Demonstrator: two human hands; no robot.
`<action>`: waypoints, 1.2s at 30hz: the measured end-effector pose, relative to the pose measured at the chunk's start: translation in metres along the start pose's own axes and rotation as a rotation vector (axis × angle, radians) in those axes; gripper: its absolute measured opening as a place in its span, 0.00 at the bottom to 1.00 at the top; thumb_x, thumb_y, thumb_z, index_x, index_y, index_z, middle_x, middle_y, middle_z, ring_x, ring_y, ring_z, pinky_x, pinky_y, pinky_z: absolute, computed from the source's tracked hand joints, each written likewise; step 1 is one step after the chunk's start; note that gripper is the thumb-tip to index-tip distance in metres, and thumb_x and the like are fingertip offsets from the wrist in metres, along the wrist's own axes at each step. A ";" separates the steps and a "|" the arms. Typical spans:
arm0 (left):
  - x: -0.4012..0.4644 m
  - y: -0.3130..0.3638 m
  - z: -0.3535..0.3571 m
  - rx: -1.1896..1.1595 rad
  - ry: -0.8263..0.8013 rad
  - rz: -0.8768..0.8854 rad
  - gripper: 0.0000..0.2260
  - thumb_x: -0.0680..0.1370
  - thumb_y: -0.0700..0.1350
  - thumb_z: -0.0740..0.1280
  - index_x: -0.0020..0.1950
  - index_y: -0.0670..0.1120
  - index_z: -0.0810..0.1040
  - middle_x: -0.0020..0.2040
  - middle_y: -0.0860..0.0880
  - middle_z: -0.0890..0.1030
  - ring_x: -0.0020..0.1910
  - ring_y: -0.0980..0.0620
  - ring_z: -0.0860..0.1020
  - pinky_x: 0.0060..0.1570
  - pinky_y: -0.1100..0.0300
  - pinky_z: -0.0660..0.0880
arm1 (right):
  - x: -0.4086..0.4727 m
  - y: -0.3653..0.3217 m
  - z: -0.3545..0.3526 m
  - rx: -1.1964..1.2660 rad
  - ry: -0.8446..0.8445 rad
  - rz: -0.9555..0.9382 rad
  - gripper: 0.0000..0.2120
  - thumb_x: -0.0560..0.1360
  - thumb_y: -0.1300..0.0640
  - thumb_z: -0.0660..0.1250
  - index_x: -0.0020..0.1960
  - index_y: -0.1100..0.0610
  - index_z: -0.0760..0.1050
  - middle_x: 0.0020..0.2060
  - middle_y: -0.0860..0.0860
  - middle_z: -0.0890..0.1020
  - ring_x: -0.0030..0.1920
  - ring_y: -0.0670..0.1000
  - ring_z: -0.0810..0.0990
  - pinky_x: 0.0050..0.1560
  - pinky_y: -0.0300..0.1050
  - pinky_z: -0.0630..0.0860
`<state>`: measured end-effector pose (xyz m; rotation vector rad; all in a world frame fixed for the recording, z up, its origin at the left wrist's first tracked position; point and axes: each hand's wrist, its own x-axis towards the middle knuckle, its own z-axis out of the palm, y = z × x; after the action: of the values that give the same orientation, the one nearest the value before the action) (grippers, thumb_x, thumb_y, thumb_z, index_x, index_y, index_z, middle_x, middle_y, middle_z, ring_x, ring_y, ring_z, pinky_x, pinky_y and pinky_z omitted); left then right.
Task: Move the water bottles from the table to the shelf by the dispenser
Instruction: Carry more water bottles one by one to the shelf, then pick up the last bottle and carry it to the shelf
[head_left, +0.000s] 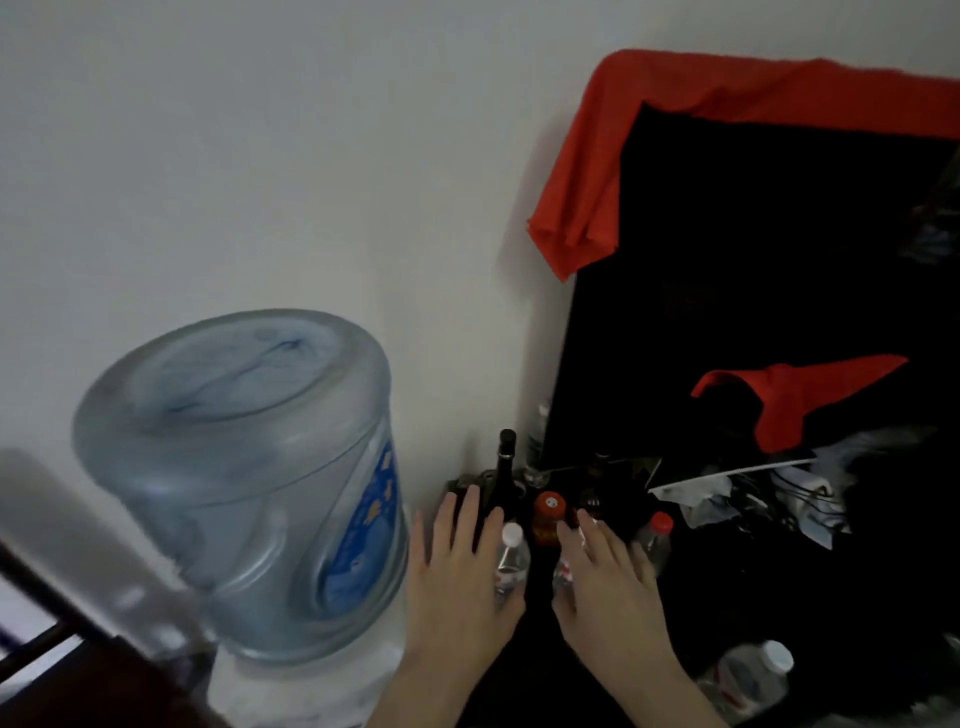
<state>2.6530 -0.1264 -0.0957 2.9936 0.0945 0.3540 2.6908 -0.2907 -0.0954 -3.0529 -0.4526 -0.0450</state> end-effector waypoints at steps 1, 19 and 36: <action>-0.010 -0.006 -0.003 0.005 0.003 -0.015 0.39 0.56 0.61 0.77 0.64 0.49 0.77 0.67 0.43 0.79 0.67 0.41 0.76 0.66 0.40 0.61 | -0.005 -0.010 -0.002 -0.002 0.010 -0.015 0.35 0.64 0.46 0.76 0.69 0.49 0.74 0.70 0.52 0.75 0.69 0.53 0.74 0.65 0.59 0.72; -0.148 -0.073 -0.052 0.161 0.258 -0.544 0.32 0.71 0.62 0.64 0.71 0.49 0.74 0.78 0.43 0.66 0.73 0.40 0.70 0.67 0.41 0.71 | -0.048 -0.119 -0.030 0.133 0.200 -0.663 0.36 0.63 0.52 0.76 0.70 0.53 0.73 0.69 0.55 0.76 0.67 0.56 0.76 0.61 0.62 0.75; -0.361 -0.012 -0.139 0.415 0.288 -1.295 0.33 0.75 0.60 0.69 0.77 0.50 0.64 0.81 0.44 0.58 0.79 0.42 0.60 0.74 0.42 0.61 | -0.199 -0.239 -0.051 0.375 0.101 -1.413 0.31 0.74 0.50 0.66 0.76 0.53 0.64 0.76 0.55 0.65 0.76 0.56 0.64 0.72 0.64 0.64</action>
<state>2.2693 -0.1259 -0.0457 2.4390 2.1324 0.5882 2.4300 -0.1224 -0.0397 -1.7877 -2.1056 -0.1378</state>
